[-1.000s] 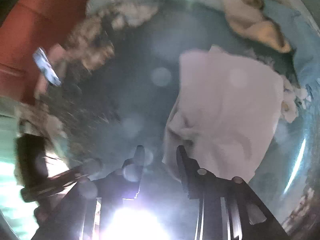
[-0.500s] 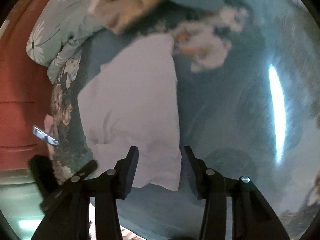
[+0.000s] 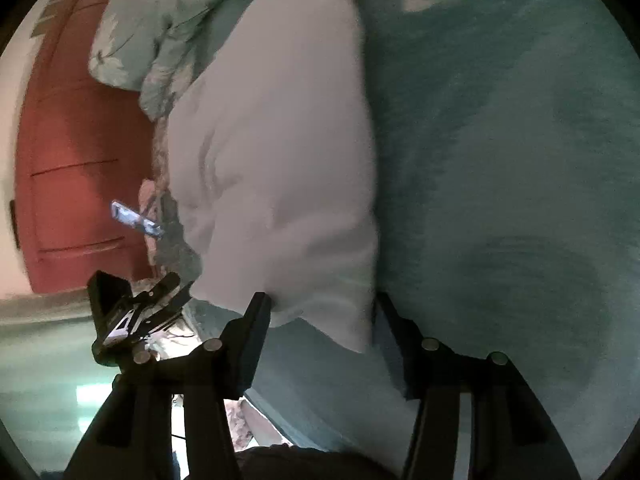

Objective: Fold clothes

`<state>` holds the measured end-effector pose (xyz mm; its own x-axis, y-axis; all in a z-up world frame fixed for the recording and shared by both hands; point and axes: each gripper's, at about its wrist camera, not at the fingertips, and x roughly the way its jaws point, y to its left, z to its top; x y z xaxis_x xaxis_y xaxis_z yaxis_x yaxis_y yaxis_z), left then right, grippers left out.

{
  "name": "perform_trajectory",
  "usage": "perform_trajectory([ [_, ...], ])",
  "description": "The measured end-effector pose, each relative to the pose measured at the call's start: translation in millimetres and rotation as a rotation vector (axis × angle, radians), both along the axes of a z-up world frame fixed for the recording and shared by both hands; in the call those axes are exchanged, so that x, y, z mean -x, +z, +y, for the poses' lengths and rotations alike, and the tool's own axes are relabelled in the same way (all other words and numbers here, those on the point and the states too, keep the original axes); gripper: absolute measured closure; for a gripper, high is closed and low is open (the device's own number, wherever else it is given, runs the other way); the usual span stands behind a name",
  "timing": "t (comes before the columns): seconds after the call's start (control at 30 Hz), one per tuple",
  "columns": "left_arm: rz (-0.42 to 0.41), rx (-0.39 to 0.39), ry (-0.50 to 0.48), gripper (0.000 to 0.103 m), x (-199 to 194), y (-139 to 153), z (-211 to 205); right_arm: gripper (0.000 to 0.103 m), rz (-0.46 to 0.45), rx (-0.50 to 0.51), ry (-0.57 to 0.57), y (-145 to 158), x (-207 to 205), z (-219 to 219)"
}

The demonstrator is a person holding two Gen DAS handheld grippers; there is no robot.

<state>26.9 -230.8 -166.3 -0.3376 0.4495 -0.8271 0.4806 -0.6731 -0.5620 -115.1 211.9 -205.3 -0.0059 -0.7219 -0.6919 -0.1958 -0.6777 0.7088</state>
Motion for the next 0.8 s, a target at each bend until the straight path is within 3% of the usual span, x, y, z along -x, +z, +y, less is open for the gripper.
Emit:
perform_trajectory([
  [0.07, 0.003, -0.006, 0.009, 0.047, -2.1, 1.4, -4.3, 0.053, 0.016, 0.001, 0.017, 0.9, 2.8, -5.4],
  [0.13, 0.004, -0.012, 0.014, 0.047, 0.2, 2.5, -4.9, 0.078, 0.022, -0.031, 0.036, 2.2, 5.4, -9.3],
  [0.2, 0.006, -0.01, 0.014, 0.047, 5.0, 4.5, -3.6, 0.091, 0.013, -0.057, 0.037, 2.6, 5.5, -9.4],
  [0.4, 0.037, -0.014, -0.018, 0.047, 24.3, 14.1, -0.4, 0.095, 0.082, -0.094, 0.067, 30.4, 16.1, 5.9],
  [0.57, 0.086, -0.018, -0.104, 0.045, 66.4, 29.3, 19.6, 0.095, 0.139, -0.299, 0.112, 65.9, 62.7, 65.7],
  [0.7, 0.129, -0.035, -0.2, 0.041, 119.3, 33.2, 55.1, 0.095, 0.142, -0.41, 0.077, 74.6, 100.5, 105.5],
  [0.8, 0.132, -0.054, -0.285, 0.04, 157.5, 26.5, 88.4, 0.094, 0.133, -0.34, 0.011, 69.1, 106.7, 118.0],
])
